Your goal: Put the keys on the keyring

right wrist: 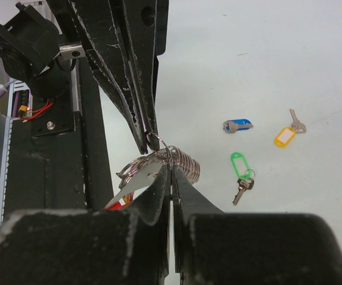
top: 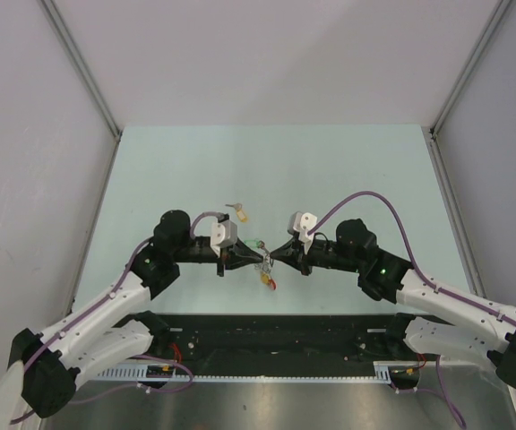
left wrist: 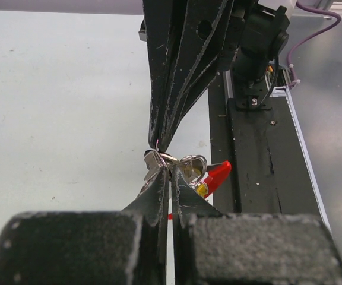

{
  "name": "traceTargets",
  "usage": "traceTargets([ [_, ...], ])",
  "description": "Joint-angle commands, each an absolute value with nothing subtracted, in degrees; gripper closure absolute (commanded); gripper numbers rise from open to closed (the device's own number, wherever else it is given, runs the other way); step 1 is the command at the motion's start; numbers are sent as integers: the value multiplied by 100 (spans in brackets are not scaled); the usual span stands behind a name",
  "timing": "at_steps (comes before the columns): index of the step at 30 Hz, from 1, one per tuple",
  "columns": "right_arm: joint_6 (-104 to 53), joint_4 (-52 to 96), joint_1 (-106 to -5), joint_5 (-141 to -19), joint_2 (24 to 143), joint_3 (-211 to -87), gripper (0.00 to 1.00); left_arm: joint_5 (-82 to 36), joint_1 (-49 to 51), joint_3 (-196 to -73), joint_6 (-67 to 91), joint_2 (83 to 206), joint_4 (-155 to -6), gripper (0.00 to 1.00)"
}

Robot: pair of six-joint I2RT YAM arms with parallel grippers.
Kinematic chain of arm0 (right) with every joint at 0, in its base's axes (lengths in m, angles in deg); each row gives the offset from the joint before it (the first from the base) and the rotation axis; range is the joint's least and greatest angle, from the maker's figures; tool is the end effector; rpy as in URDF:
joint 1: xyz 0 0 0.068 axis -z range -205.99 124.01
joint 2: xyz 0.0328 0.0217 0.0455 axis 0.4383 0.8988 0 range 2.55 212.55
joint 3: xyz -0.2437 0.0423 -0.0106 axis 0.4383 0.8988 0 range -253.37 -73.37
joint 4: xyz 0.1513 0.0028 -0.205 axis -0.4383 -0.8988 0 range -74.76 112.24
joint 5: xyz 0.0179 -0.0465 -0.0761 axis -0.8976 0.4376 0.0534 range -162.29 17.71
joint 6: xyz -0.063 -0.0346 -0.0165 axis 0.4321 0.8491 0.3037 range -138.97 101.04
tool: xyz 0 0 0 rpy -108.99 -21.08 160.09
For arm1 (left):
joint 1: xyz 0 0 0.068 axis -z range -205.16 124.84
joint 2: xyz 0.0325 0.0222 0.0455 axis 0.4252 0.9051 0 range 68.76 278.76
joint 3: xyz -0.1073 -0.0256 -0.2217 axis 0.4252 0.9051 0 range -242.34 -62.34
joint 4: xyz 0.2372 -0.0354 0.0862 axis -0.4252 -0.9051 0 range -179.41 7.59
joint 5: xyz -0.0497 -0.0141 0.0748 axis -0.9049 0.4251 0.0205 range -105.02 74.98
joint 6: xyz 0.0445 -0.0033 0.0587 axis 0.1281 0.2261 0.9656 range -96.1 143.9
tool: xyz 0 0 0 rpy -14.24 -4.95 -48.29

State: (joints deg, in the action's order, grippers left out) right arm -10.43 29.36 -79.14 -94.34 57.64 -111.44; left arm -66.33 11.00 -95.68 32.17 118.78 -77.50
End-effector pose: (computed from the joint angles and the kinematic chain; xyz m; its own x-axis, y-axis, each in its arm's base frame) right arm 0.1364 0.2203 0.2736 0.0411 -0.1747 -0.9838 -0.9680 0.2369 -0.0825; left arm 0.1512 -0.1701 0.2621 -0.0213 0.1268 -0.9917 0.9992 0.0358 -0.0168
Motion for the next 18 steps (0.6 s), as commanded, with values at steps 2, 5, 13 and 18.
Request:
traceTargets([
  [2, -1106, 3551, -7908, -9646, 5704, -11284, 100, -7056, 1280, -9811, 3383, 11956, -7942, 100],
  [5, -1123, 3569, -7917, -9708, 5713, -11284, 100, -7056, 1298, -9828, 3400, 11991, -7977, 100],
  [13, -1123, 3595, -7899, -9884, 5739, -11284, 100, -7021, 1316, -9837, 3409, 12000, -7977, 99],
  [18, -1123, 3595, -7899, -9919, 5775, -11284, 100, -6986, 1316, -9802, 3348, 11973, -7889, 100],
])
